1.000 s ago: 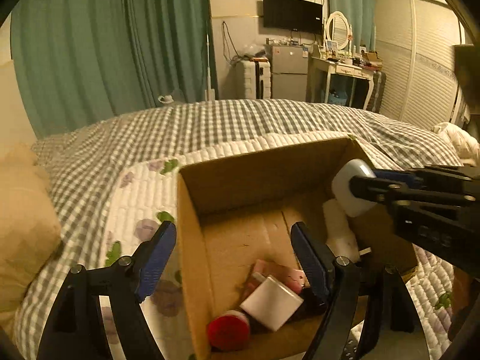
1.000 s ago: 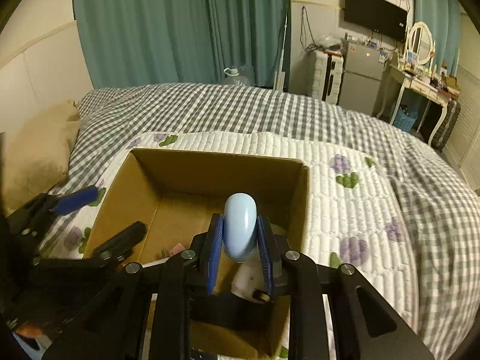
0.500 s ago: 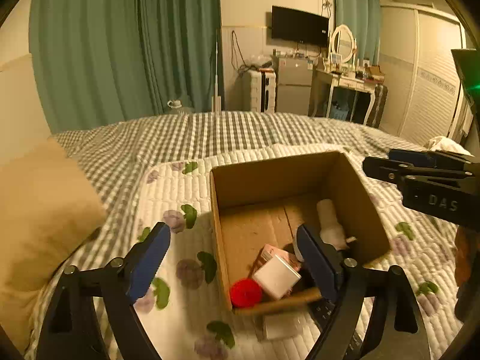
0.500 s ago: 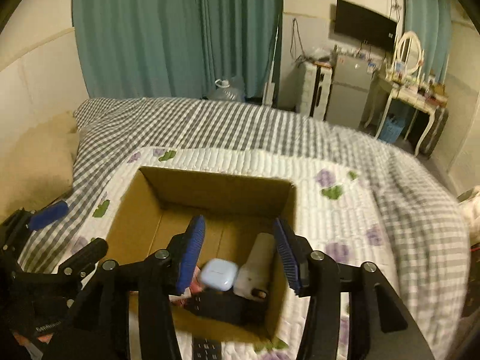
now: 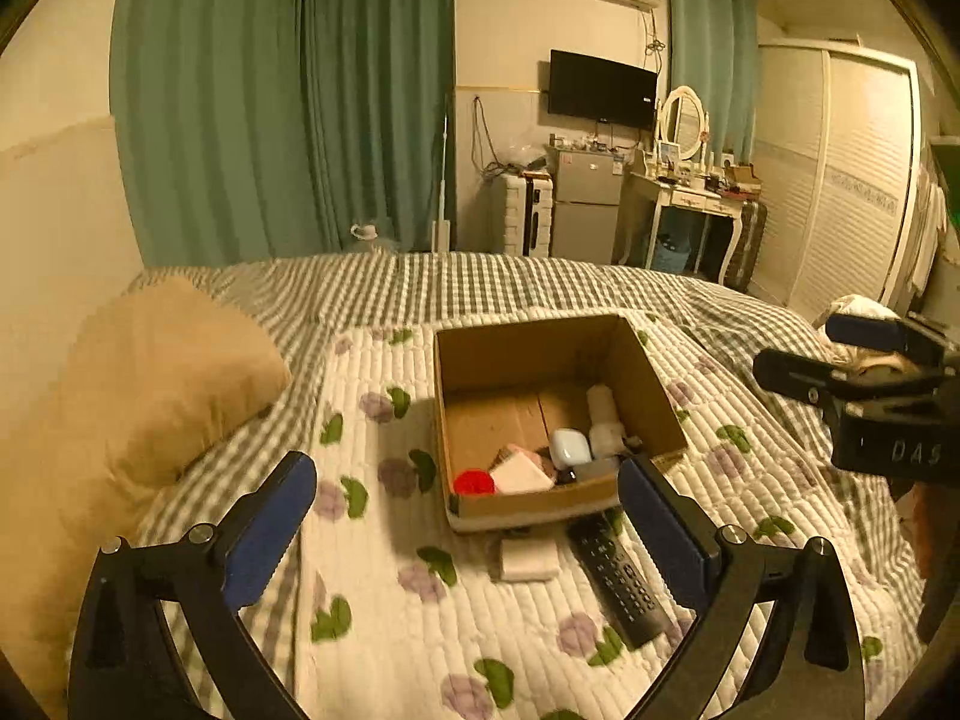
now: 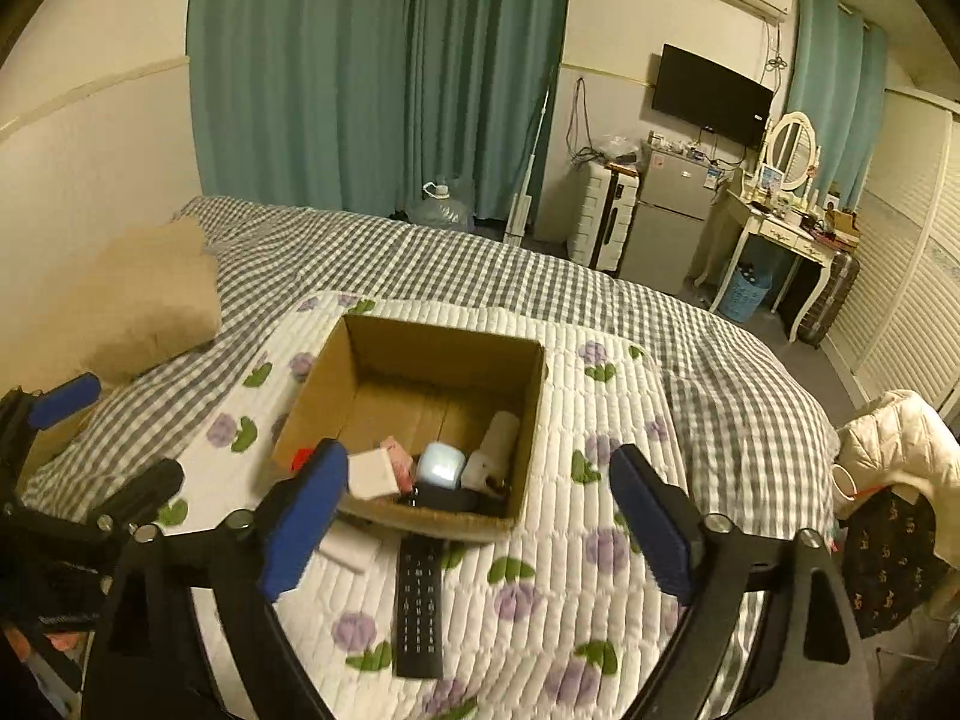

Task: Organize rigid objects
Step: 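Grasp the black TV remote with the right tool and lift it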

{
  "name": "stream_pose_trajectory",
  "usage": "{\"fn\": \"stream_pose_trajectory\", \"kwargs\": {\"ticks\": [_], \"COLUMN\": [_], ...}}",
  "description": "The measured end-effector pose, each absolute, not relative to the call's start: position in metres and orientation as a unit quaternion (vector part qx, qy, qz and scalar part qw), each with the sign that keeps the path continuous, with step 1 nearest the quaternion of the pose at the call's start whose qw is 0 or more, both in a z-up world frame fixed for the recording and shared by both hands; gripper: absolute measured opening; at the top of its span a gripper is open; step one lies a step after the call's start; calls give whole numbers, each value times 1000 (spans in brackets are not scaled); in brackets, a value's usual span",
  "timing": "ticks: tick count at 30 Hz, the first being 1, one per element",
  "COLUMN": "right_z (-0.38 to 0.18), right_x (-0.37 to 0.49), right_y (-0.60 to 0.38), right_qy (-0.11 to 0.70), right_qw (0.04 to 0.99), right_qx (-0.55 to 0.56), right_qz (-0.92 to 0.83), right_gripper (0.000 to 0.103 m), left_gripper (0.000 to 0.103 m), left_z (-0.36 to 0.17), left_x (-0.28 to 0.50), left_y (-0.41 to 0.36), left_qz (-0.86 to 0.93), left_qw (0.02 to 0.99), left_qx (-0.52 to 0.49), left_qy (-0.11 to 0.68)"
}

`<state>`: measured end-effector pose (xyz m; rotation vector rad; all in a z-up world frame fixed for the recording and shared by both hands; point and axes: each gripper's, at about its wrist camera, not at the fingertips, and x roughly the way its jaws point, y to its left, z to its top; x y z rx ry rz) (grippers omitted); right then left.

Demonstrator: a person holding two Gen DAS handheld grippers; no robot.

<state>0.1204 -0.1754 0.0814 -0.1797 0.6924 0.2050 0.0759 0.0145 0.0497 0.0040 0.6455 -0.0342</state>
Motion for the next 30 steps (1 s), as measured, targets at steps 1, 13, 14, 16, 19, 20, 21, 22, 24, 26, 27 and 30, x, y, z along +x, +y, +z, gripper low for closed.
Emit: {"fn": "stream_pose_trajectory", "kwargs": {"ticks": [1, 13, 14, 16, 19, 20, 21, 22, 24, 26, 27, 30], "right_z": [77, -48, -55, -73, -104, -117, -124, -133, -144, -154, -159, -170], "right_x": [117, 131, 134, 142, 153, 157, 160, 163, 166, 168, 170, 174], "right_y": [-176, -179, -179, -181, -178, -177, -177, -176, -175, -171, -168, -166], "right_qy": [340, 402, 405, 419, 454, 473, 484, 497, 515, 532, 541, 552], "right_qw": [931, 908, 907, 901, 883, 873, 867, 859, 847, 836, 829, 822], "right_qx": [-87, -82, -79, -67, -60, -56, -52, -46, -35, -32, -36, -32], "right_qz": [98, 84, 85, 89, 99, 106, 108, 110, 124, 134, 136, 137], "right_gripper": [92, 92, 92, 92, 89, 83, 76, 74, 67, 63, 59, 57], "left_gripper": [103, 103, 103, 103, 103, 103, 103, 103, 103, 103, 103, 103], "left_z": [45, -45, -53, -67, -88, -94, -100, -105, -111, -114, -114, -116], "left_x": [75, 95, 98, 104, 109, 110, 111, 112, 111, 111, 110, 110], "left_y": [17, 14, 13, 11, 7, 7, 6, 6, 4, 2, 2, 0], "left_qz": [-17, -1, 0, 5, 11, 8, 5, 3, 3, 4, 6, 11], "left_qw": [947, 928, 925, 921, 914, 912, 909, 907, 904, 903, 903, 901], "left_qx": [-1, -11, -11, 0, 14, 15, 15, 14, 18, 25, 27, 32], "left_qy": [321, 373, 379, 389, 404, 410, 416, 422, 428, 429, 430, 433]}}
